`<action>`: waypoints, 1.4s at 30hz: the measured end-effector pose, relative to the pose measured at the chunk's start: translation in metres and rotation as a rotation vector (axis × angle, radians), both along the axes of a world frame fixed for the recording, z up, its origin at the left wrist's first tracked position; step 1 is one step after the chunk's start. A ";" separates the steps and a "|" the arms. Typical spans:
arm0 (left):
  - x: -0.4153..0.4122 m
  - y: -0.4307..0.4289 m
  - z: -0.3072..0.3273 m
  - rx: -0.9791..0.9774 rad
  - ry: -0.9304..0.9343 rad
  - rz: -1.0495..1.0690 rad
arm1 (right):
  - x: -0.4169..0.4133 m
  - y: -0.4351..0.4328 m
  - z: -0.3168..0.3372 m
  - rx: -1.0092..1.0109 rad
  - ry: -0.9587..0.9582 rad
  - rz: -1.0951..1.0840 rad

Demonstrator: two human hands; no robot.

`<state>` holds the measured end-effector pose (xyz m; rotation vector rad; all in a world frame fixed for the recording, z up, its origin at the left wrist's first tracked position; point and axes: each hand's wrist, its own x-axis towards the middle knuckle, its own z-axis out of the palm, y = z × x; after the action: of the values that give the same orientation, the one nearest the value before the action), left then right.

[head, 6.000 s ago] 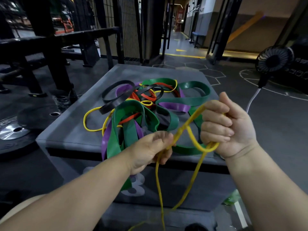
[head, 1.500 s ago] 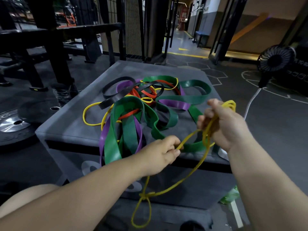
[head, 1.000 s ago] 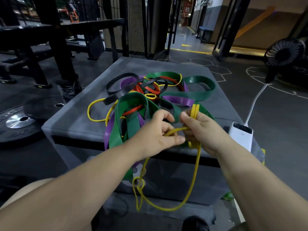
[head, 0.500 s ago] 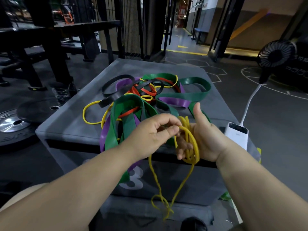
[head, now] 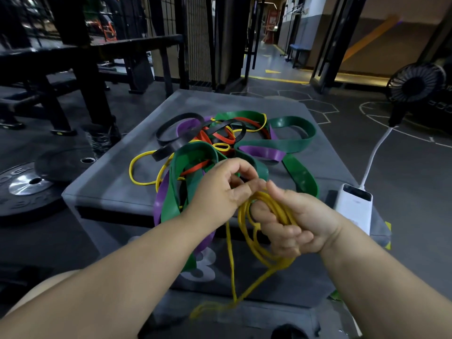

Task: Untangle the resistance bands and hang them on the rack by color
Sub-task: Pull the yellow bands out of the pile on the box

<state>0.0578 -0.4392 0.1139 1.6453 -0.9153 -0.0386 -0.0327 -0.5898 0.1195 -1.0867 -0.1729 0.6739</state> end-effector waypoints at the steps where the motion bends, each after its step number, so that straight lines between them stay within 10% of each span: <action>1: 0.000 -0.001 -0.001 0.019 0.032 -0.016 | 0.001 -0.001 -0.001 0.052 0.006 0.037; 8: -0.012 0.000 -0.004 0.181 0.348 -0.237 | 0.008 -0.015 -0.004 0.272 0.064 0.064; 15: -0.015 -0.003 0.005 -0.094 0.457 -0.191 | 0.001 -0.013 -0.002 0.084 0.080 -0.007; 25: -0.015 -0.010 -0.002 -0.204 0.649 -0.193 | 0.001 -0.007 0.005 0.365 -0.214 -0.015; 33: -0.020 -0.006 -0.033 0.156 0.905 -0.473 | 0.000 -0.029 0.035 0.652 -0.176 -0.218; 42: -0.022 -0.008 -0.047 0.550 0.667 -0.404 | -0.012 -0.066 0.049 0.794 -0.312 -0.548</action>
<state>0.0355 -0.4473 0.0668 1.7275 -0.7223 -1.1330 -0.0443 -0.6555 0.1684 -0.4194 -0.3571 -0.0843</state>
